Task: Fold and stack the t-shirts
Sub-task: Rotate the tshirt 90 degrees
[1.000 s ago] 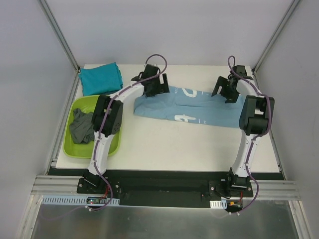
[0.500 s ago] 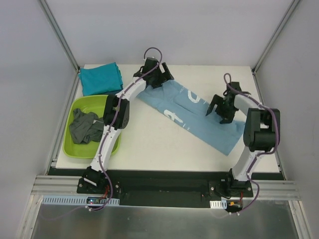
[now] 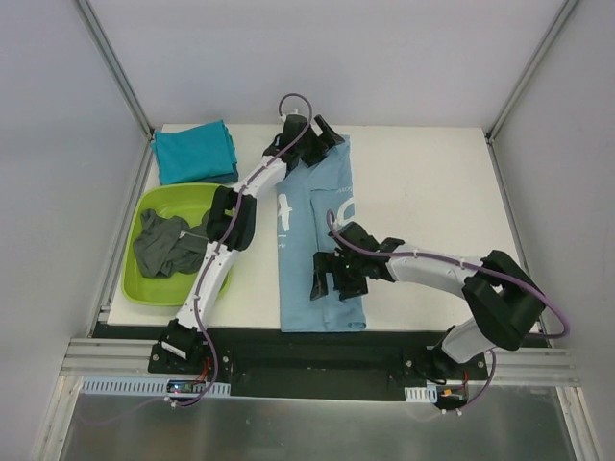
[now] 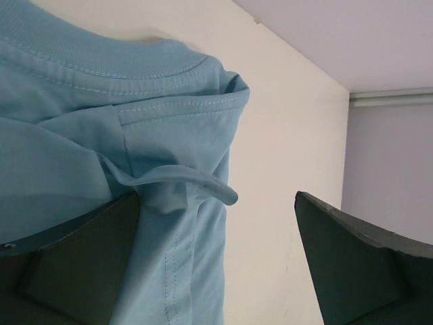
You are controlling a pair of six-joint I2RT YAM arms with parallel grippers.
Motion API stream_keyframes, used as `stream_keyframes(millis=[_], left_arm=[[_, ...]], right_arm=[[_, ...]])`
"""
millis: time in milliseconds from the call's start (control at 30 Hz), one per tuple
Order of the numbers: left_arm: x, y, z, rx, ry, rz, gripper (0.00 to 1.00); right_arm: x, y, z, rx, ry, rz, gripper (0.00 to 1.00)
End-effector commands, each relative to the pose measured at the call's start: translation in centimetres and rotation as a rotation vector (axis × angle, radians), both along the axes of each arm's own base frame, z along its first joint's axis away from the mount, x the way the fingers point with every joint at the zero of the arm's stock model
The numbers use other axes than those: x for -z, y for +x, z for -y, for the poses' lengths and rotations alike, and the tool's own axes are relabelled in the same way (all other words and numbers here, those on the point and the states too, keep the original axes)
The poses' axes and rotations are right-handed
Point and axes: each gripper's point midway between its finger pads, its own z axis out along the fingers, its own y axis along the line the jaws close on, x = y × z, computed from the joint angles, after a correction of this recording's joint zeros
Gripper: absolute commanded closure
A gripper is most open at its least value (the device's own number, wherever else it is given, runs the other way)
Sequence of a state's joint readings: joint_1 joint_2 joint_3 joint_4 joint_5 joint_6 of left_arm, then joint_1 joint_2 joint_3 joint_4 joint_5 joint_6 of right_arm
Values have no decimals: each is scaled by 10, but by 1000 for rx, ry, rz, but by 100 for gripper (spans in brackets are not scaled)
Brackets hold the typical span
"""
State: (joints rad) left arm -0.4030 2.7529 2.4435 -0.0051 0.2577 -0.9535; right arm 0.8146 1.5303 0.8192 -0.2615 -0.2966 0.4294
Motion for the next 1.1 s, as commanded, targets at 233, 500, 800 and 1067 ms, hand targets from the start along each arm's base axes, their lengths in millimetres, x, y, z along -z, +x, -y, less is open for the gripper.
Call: stream_keyframes(millis=[233, 500, 800, 1067], left_arm=[[-14, 20, 31, -109, -133, 122, 1], [-88, 6, 50, 11, -78, 325, 1], [-238, -83, 47, 325, -2, 510, 1], [-239, -184, -24, 290, 284, 414, 1]], right_arm=[[-61, 16, 13, 83, 71, 280, 4], [-63, 16, 53, 268, 91, 351, 4], [-81, -18, 40, 70, 277, 319, 4], [-81, -41, 23, -62, 336, 289, 4]])
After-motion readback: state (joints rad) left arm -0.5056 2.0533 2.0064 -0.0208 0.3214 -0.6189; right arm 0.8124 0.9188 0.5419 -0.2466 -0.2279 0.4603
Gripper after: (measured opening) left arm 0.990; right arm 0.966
